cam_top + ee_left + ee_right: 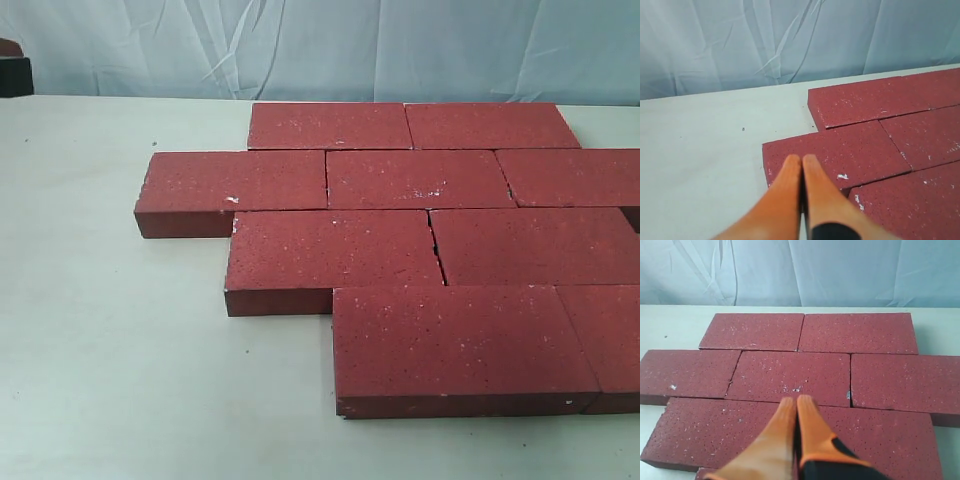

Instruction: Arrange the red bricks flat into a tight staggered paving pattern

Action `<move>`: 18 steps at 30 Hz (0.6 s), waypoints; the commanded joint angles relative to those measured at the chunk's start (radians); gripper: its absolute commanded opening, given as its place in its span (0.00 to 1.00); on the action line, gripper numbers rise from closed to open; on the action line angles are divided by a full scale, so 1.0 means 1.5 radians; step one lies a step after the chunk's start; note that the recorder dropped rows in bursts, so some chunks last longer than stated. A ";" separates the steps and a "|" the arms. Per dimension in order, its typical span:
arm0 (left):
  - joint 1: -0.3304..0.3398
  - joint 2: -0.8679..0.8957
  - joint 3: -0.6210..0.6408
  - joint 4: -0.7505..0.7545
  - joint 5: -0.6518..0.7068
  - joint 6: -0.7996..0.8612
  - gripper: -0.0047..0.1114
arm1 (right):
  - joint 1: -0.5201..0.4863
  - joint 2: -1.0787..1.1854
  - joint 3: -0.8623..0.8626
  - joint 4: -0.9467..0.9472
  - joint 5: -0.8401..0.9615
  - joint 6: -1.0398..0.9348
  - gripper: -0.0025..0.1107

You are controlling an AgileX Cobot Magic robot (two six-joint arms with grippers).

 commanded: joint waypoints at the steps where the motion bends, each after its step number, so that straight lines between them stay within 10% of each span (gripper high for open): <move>1: -0.003 -0.029 0.073 -0.023 -0.077 -0.003 0.04 | -0.004 -0.048 0.003 -0.018 0.015 -0.005 0.02; 18: -0.019 -0.136 0.221 -0.040 -0.252 -0.003 0.04 | -0.004 -0.317 0.164 -0.041 0.011 -0.005 0.02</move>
